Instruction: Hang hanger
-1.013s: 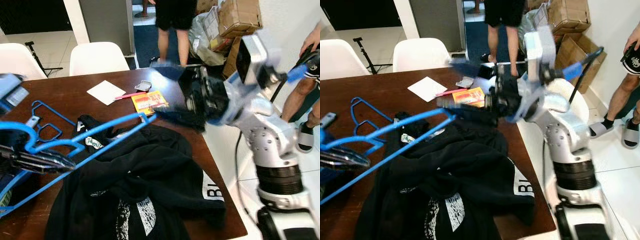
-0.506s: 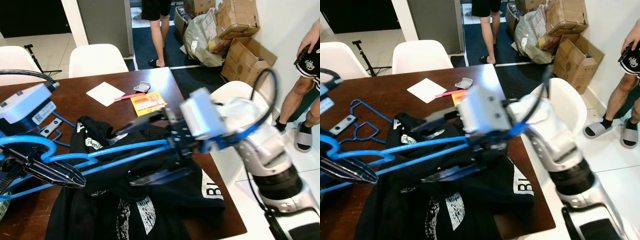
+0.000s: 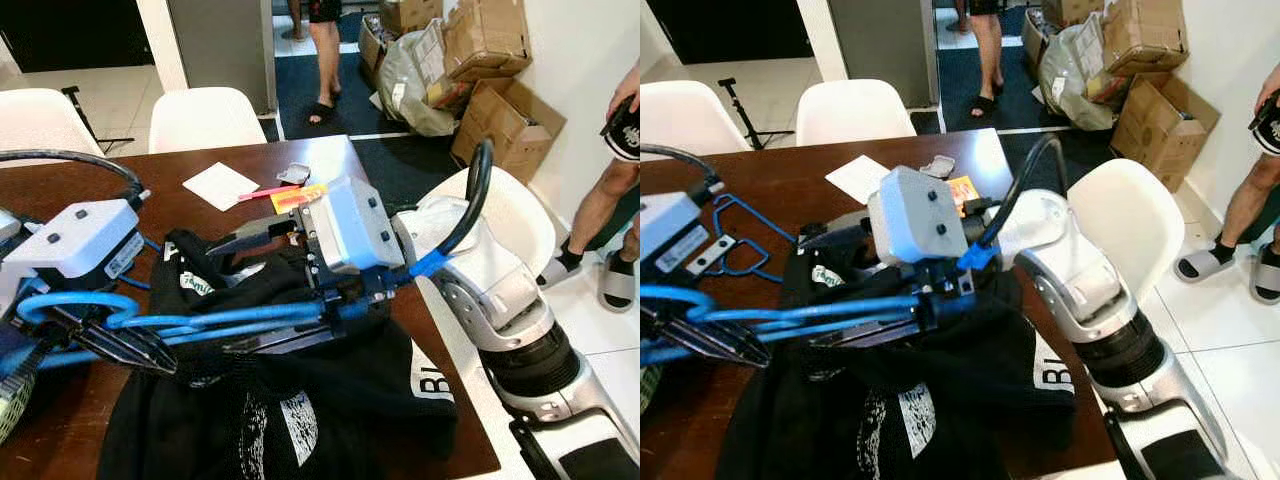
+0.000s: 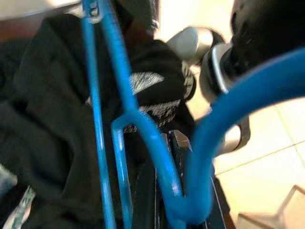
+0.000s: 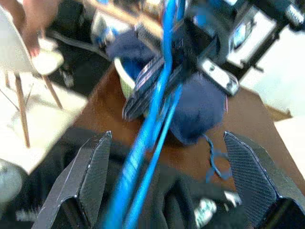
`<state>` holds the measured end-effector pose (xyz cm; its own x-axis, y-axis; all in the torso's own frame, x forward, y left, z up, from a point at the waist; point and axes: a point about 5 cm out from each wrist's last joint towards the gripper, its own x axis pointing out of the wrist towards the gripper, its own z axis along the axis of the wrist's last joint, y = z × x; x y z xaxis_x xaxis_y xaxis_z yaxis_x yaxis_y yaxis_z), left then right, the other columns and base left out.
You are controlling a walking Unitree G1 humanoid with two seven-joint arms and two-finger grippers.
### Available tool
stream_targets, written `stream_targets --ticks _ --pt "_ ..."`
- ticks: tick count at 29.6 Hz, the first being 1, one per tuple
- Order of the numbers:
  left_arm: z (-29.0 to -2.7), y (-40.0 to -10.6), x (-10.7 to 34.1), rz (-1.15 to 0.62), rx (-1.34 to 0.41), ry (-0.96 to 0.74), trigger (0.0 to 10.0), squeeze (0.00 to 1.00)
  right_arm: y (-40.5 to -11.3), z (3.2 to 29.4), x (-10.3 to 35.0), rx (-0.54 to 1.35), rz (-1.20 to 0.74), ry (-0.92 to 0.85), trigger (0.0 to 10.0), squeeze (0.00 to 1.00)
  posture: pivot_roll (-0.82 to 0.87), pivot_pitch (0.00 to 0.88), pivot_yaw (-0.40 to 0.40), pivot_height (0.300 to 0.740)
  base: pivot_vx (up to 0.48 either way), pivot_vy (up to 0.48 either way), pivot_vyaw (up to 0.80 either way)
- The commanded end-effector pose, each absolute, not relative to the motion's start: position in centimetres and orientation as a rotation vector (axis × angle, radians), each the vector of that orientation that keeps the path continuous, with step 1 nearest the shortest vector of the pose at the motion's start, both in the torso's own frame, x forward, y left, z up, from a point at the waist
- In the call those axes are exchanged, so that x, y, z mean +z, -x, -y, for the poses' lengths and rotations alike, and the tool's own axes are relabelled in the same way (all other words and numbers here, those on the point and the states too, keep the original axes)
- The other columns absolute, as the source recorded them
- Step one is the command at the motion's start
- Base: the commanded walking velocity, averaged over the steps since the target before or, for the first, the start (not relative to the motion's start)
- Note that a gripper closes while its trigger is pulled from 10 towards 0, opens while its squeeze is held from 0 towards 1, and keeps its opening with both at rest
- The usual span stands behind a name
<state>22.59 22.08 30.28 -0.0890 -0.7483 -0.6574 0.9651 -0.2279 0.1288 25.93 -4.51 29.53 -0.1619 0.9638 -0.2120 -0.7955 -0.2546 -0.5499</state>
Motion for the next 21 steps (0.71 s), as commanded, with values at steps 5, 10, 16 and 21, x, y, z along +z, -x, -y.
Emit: stream_targets --ticks 5,10,16,21 --pt "-22.9 -23.0 29.9 -0.468 -1.663 -0.781 10.0 0.00 -27.1 5.7 30.2 1.651 0.314 0.862 10.0 0.00 0.10 0.065 0.040 0.740 0.000 0.000 0.00" --pt "-23.3 -23.4 29.7 -0.479 -1.642 -0.808 10.0 0.00 -27.6 6.3 30.8 1.597 0.231 0.888 10.0 0.00 0.08 0.063 0.040 0.740 0.000 0.000 0.00" --pt "-23.4 -23.9 29.6 -0.478 -1.624 -0.831 10.0 0.00 -26.8 6.0 29.8 1.637 0.102 0.821 10.0 0.00 0.08 0.061 0.032 0.740 0.000 0.000 0.00" --pt "-23.4 -24.0 29.5 -0.474 -1.625 -0.833 10.0 0.00 -26.6 5.7 28.2 1.640 0.010 0.801 10.0 0.00 0.07 0.060 0.032 0.740 0.000 0.000 0.00"
